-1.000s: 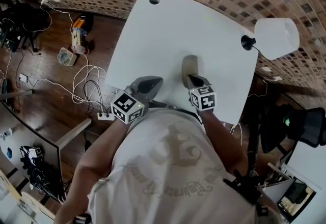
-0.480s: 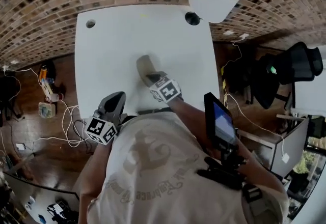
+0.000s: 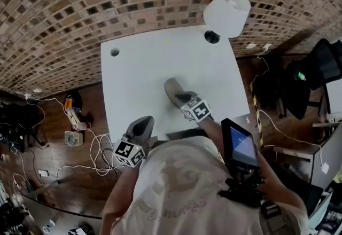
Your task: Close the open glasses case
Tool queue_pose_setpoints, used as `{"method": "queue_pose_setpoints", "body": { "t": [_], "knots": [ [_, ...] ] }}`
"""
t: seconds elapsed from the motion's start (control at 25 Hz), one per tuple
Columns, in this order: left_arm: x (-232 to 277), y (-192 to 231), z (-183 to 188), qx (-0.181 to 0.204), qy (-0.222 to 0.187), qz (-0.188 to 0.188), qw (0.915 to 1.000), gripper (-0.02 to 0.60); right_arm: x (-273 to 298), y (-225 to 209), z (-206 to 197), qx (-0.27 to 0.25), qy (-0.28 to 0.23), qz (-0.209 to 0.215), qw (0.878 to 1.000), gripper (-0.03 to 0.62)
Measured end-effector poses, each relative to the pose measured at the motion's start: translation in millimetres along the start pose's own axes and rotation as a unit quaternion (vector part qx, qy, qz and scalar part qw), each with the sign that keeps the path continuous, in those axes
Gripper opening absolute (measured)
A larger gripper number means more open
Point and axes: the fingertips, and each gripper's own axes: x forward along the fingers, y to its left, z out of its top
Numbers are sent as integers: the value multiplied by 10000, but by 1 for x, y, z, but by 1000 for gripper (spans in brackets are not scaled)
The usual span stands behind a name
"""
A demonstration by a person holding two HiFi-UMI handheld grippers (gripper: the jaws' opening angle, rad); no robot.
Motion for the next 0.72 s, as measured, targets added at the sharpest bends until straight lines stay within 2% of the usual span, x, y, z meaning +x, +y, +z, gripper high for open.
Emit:
{"method": "queue_pose_setpoints", "body": {
  "t": [0.2,0.36,0.6,0.72],
  "knots": [
    [-7,-7,-11,-123,89,-105,9998,6,-17,-10,14,122,-454,-44,9989,9],
    [-3,-10,-15,-73,131,-187,9997,6,-43,-13,31,342,-1010,-11,9943,9],
    [19,-20,-5,105,111,-204,9997,6,-93,-9,34,856,-1786,399,9794,8],
    [36,-23,-2,54,86,-122,9999,6,-118,-11,38,935,-2140,576,9706,8]
  ]
}}
